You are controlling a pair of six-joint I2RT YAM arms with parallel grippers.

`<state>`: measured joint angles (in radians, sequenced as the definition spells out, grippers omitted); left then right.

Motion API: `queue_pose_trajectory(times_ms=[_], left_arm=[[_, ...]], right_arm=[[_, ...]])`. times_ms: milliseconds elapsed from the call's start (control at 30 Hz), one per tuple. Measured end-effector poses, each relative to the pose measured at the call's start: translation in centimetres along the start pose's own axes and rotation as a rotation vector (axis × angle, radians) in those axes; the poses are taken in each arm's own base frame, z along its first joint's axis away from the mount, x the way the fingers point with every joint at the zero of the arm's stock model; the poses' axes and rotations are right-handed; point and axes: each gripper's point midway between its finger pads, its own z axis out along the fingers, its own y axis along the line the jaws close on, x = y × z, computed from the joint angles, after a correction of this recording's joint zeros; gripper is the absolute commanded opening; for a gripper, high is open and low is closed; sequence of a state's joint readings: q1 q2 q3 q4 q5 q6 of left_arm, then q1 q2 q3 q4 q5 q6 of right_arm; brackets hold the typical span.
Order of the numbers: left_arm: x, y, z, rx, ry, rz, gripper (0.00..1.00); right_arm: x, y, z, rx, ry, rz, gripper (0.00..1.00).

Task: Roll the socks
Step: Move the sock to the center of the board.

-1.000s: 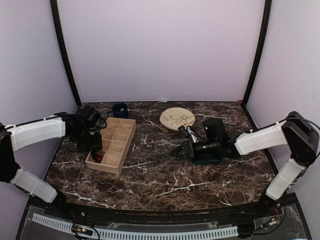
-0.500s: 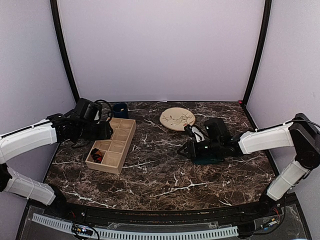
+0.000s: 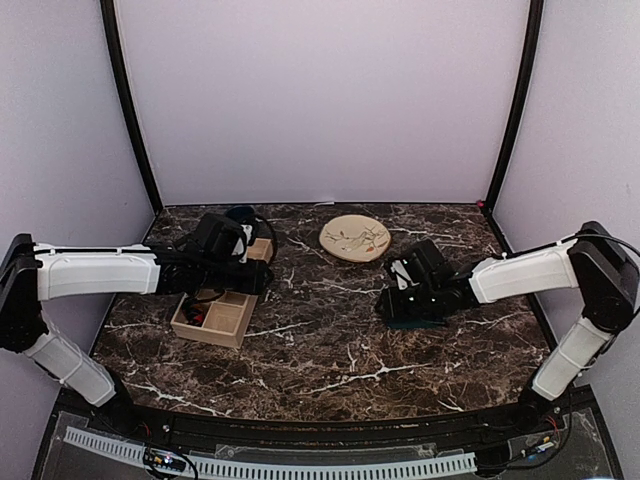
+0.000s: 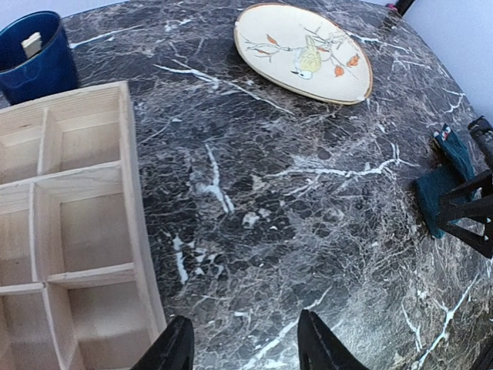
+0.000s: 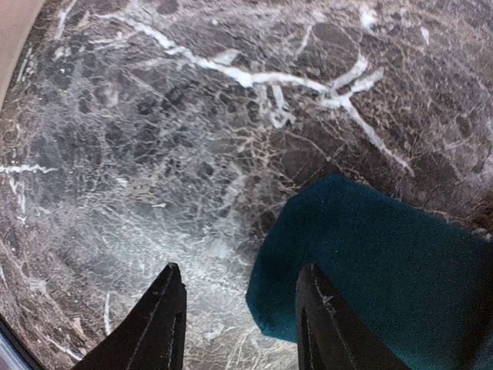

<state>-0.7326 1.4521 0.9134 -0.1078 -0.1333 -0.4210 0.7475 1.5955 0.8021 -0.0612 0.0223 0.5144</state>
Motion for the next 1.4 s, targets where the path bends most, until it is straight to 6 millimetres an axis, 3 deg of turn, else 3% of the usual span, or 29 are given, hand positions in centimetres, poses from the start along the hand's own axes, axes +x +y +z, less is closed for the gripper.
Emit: queue_pose_trajectory(times_ms=[200, 433, 567, 733, 867, 933, 1167, 1267, 1400], left_arm=[[1.7, -2.7, 1.6, 0.057, 0.033, 0.074, 0.47], [2.9, -4.5, 2.1, 0.091, 0.043, 0.128, 0.47], [2.6, -4.9, 2.1, 0.098, 0.027, 0.132, 0.47], [2.0, -4.7, 1.4, 0.091, -0.01, 0.133, 0.47], [1.6, -4.1, 0.3, 0.081, -0.049, 0.13, 0.47], [1.4, -3.9, -0.3, 0.074, -0.067, 0.13, 0.47], [1.2, -3.2, -1.3, 0.06, -0.109, 0.125, 0.47], [0.6, -3.6, -1.3, 0.076, -0.132, 0.12, 0.45], [0.9, -4.7, -0.3, 0.113, -0.125, 0.126, 0.43]], right_arm=[[2.1, -1.2, 1.9, 0.045, 0.073, 0.038, 0.42], [1.8, 0.3, 2.4, -0.009, 0.064, 0.118, 0.41], [1.9, 2.9, 3.1, -0.082, 0.071, 0.15, 0.41], [0.8, 7.5, 5.3, -0.185, 0.074, 0.181, 0.41], [-1.0, 11.4, 7.3, -0.267, 0.062, 0.209, 0.42], [-3.5, 14.0, 8.3, -0.334, 0.013, 0.225, 0.43], [-8.2, 17.3, 6.9, -0.442, -0.118, 0.208, 0.45], [-9.1, 16.9, 5.8, -0.412, -0.152, 0.168, 0.45], [-9.5, 14.8, 3.2, -0.339, -0.187, 0.117, 0.45]])
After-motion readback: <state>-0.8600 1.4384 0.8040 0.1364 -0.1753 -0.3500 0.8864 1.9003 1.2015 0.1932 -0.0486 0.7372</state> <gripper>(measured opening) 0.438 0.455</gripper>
